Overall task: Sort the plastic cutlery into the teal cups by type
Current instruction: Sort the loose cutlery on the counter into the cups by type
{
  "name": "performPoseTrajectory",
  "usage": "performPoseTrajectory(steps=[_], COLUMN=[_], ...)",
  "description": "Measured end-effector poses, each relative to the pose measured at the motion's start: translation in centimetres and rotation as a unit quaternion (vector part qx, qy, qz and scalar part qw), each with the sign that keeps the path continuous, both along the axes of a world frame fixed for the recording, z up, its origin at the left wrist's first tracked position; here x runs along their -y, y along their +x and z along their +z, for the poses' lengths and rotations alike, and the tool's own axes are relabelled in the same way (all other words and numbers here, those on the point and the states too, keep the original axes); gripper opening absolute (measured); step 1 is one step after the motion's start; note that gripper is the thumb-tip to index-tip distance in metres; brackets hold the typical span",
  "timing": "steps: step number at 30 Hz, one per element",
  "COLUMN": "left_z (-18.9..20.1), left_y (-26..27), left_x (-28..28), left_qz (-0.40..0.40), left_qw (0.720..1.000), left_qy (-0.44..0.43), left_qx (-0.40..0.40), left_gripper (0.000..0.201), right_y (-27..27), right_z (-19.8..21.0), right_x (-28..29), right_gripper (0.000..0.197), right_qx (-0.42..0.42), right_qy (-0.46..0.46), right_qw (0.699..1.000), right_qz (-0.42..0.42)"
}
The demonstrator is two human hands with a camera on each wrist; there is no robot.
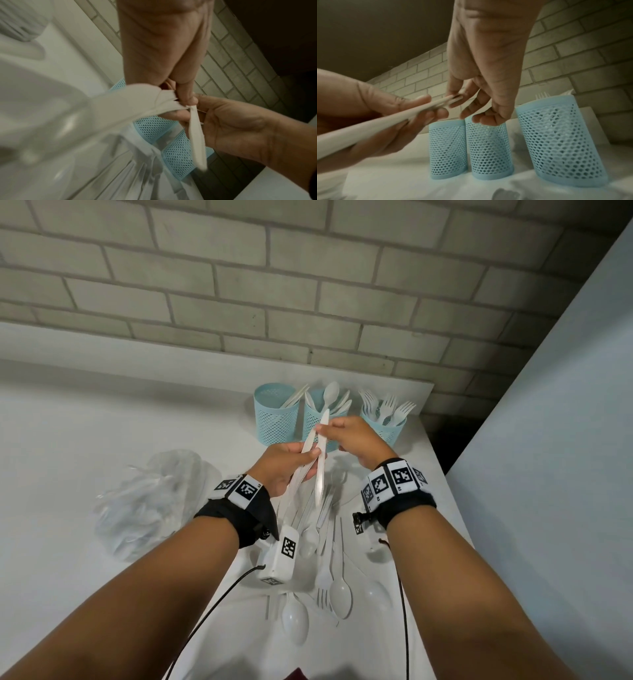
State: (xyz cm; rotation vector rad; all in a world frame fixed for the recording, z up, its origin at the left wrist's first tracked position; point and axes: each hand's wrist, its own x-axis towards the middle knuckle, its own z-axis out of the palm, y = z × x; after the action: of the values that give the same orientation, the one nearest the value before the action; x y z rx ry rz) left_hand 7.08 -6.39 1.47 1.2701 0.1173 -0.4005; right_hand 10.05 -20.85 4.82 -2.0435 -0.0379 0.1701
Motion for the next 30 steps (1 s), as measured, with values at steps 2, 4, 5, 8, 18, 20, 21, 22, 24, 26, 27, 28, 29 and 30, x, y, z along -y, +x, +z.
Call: performPoseTrajectory(steps=[2,4,5,8,18,20,21,22,24,26,27,28,29,30], left_z=[-0.1,-0.2,-0.2,-0.1,0.1,0.1,0.1,0.0,-0.2,-0.5,-0.6,-0.6,-0.6,-0.5], left_y=[-0.1,-0.1,-0.1,-0.1,-0.2,-0.3,-0.4,-0.4,-0.5,-0.5,-0.6,-0.6,-0.6,-0.6], left_x=[-0.2,-0.4,-0.5,-0.7,-0.6,-0.7,-0.9,-1.1,-1.6,-2.2,-2.4,-2.6,-2.7,-2.7], left_qz=[-0.006,-0.007,-0.006,-0.002,-0.014,-0.023,-0.028,-0.034,-0.045,-0.049,-0.046,-0.04,-0.035,-0.032], left_qw=[1.0,1.0,1.0,0.999,0.999,0.999,0.999,0.999,0.999,0.999,0.999,0.999,0.999,0.999], left_qy=[-0.014,-0.027,-0.031,-0.04,-0.038,-0.029,-0.024,-0.019,-0.008,0.005,0.013,0.02,0.028,0.036], left_qx=[-0.002,-0.001,0.0,0.002,0.0,-0.003,-0.004,-0.005,-0.012,-0.021,-0.023,-0.024,-0.022,-0.02], left_gripper=[0.016,0.02,0.021,0.024,0.023,0.023,0.022,0.021,0.016,0.013,0.012,0.01,0.009,0.008], right_y=[0.0,0.2,0.2,0.1,-0.7,-0.7,-0.6,-0.6,-0.3,-0.2,-0.1,-0.1,0.0,0.0], right_z=[-0.1,-0.3,-0.4,-0.3,-1.1,-1.0,-1.0,-0.9,-0.9,-0.8,-0.9,-0.8,-0.9,-0.8], right_x=[0.0,0.1,0.1,0.0,-0.7,-0.7,-0.6,-0.3,0.3,1.3,1.7,1.9,2.1,2.2], right_gripper=[0.02,0.023,0.023,0.023,0.017,0.016,0.014,0.013,0.012,0.012,0.012,0.01,0.011,0.018], right_qx=[0.004,0.018,0.021,0.023,-0.057,-0.044,-0.037,-0.031,-0.02,-0.015,-0.013,-0.011,-0.006,0.008], right_qy=[0.048,0.088,0.12,0.233,0.117,0.13,0.145,0.161,0.193,0.212,0.205,0.177,0.126,0.054], right_qw=[0.997,0.992,0.986,0.959,0.99,0.988,0.985,0.981,0.969,0.959,0.958,0.963,0.971,0.978], right_qz=[-0.055,-0.094,-0.114,-0.16,-0.058,-0.071,-0.086,-0.108,-0.154,-0.189,-0.199,-0.202,-0.203,-0.2])
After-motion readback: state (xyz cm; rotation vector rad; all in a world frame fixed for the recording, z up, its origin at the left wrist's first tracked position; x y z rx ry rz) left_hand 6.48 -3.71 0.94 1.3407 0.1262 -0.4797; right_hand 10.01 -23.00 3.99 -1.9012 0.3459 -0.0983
